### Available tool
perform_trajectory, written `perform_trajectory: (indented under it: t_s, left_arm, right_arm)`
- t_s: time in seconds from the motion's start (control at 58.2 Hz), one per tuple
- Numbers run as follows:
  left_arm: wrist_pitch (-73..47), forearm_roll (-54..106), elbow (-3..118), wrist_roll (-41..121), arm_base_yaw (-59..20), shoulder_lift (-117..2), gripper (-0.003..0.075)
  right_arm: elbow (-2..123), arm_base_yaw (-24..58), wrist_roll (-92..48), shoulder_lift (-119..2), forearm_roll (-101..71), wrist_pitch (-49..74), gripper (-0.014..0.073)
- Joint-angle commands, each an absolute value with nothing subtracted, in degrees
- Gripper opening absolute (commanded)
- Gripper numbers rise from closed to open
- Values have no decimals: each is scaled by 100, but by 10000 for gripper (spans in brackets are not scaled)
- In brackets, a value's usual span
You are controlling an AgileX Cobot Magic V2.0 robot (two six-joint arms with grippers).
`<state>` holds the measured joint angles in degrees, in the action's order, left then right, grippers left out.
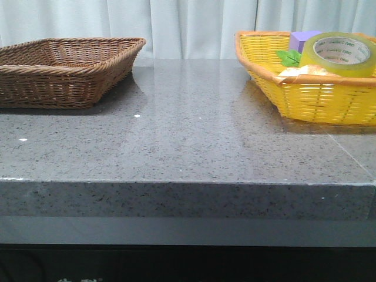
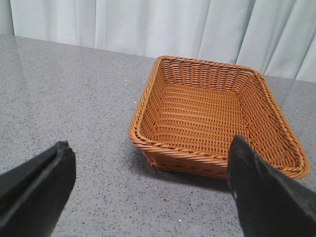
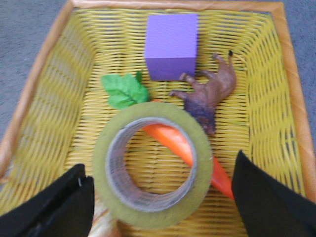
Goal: Transfer tape with both arms
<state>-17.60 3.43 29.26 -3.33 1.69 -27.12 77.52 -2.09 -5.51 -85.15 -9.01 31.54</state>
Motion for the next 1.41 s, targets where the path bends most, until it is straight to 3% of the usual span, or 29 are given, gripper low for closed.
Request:
perform_trajectory:
  t_s: [0.0,0.515,0.635,0.773,0.858,1.03,1.391]
  left_arm:
    - [-1304,366,3138,-349,127,-2789,617]
    - [-1304,366,3138,-349,127,-2789,617]
    - [-1304,366,3138,-349,127,-2789,617]
    - [-1304,366,3138,-349,127,-2789,617]
    - [-1304,366,3138,-349,127,-2789,617]
    - [-1304,366,3138,-349,127,-2789,617]
    - [-1304,366,3138,-349,127,-2789,617]
  right_arm:
    - [8109,-275,-545,-8613,-863,2857,592]
    - [8552,-328,-545,-9836,-849,2767,580]
    - [8552,-383,-545,-9870,-849,2784,456]
    - [8552,-411,-545,-9870,-849,2770,227]
    - [8552,-411,-545,-9870,-849,2757,159]
    - [8552,-411,-545,-9870,-849,2739,87]
    - [8566,-411,-545,-9520,-849,2632,75]
